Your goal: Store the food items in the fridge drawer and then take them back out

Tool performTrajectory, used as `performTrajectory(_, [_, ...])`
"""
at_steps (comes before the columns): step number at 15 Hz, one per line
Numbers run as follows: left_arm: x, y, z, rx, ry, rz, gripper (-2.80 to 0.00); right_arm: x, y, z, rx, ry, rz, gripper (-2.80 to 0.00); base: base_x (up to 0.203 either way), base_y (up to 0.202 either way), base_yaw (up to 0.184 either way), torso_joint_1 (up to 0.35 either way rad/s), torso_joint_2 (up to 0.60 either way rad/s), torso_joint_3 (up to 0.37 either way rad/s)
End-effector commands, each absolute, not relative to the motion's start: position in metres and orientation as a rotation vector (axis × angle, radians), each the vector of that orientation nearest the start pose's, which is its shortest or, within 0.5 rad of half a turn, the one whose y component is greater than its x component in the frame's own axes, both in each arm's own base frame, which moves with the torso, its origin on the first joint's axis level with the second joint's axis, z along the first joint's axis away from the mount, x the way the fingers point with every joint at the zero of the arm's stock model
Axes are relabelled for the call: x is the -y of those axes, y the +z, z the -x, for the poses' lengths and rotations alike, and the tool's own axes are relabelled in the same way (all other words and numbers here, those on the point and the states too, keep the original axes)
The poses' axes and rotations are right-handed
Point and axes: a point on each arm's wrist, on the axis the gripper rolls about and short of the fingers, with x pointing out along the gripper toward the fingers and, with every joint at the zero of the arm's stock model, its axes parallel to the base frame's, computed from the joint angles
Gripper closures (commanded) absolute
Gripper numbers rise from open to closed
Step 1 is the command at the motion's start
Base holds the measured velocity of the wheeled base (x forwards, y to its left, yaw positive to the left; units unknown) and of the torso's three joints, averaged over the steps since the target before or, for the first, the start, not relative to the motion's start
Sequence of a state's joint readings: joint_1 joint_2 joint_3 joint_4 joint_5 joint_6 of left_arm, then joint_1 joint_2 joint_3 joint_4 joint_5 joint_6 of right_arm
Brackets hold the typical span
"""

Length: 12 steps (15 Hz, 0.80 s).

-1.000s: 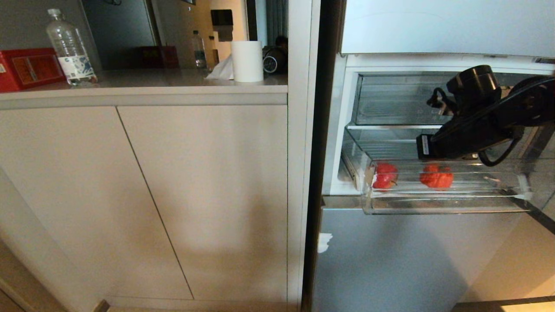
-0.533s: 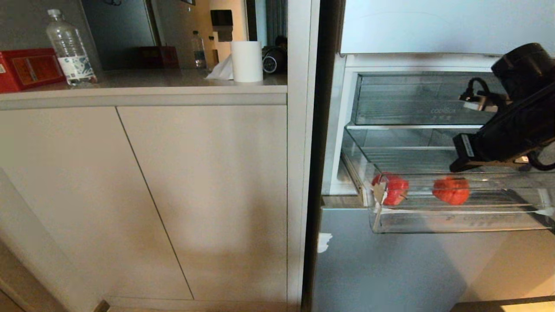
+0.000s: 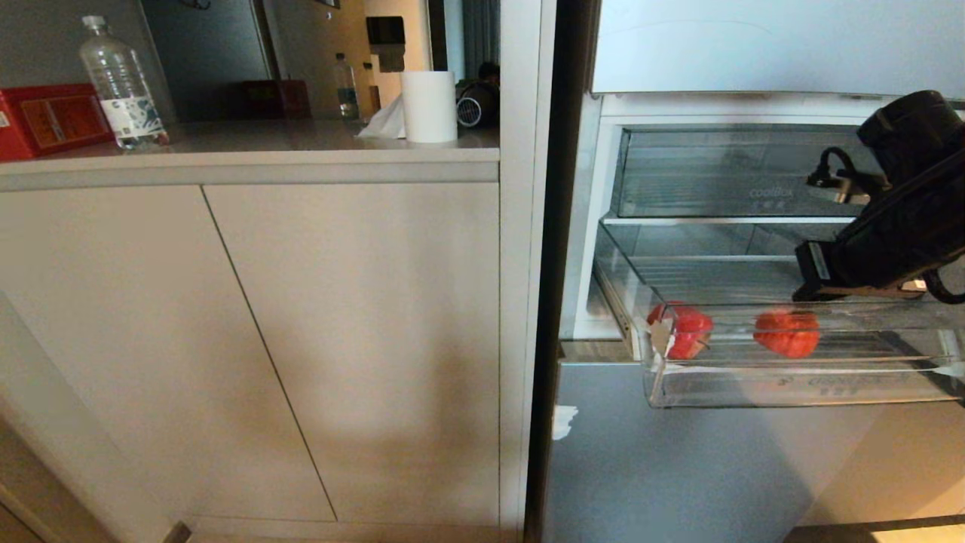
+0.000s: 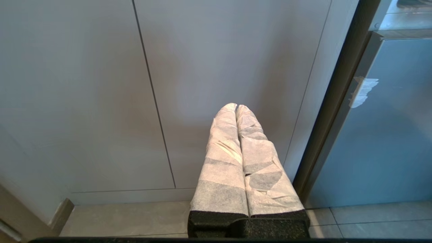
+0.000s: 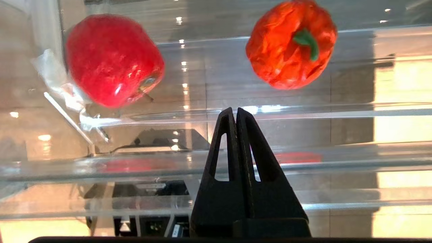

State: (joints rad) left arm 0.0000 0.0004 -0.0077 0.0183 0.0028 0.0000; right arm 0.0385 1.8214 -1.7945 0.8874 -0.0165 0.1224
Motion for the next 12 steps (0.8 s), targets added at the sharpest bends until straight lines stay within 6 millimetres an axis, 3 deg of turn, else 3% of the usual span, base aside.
performTrajectory(1, [0.000, 0.076, 0.024, -0.009, 0.003, 0.000, 0.00, -0.010, 0.284, -0.293, -0.922, -0.035, -0.084, 0.00, 0.000, 0.000, 0.000, 0.000, 0.00, 0.000])
performTrajectory(4, [0.000, 0.076, 0.024, -0.009, 0.003, 0.000, 0.00, -0.009, 0.288, -0.279, -0.909, -0.030, -0.078, 0.00, 0.000, 0.000, 0.000, 0.000, 0.00, 0.000])
performTrajectory(10, [0.000, 0.076, 0.024, -0.009, 0.003, 0.000, 0.00, 0.000, 0.276, -0.325, -0.901, -0.072, -0.083, 0.00, 0.000, 0.000, 0.000, 0.000, 0.00, 0.000])
performTrajectory(11, [0.000, 0.076, 0.024, -0.009, 0.003, 0.000, 0.00, 0.002, 0.274, -0.333, -0.899, -0.084, -0.079, -2.80, 0.000, 0.000, 0.000, 0.000, 0.00, 0.000])
performTrajectory(12, [0.000, 0.076, 0.024, -0.009, 0.003, 0.000, 0.00, 0.003, 0.270, -0.343, -0.901, -0.095, -0.076, -2.80, 0.000, 0.000, 0.000, 0.000, 0.00, 0.000])
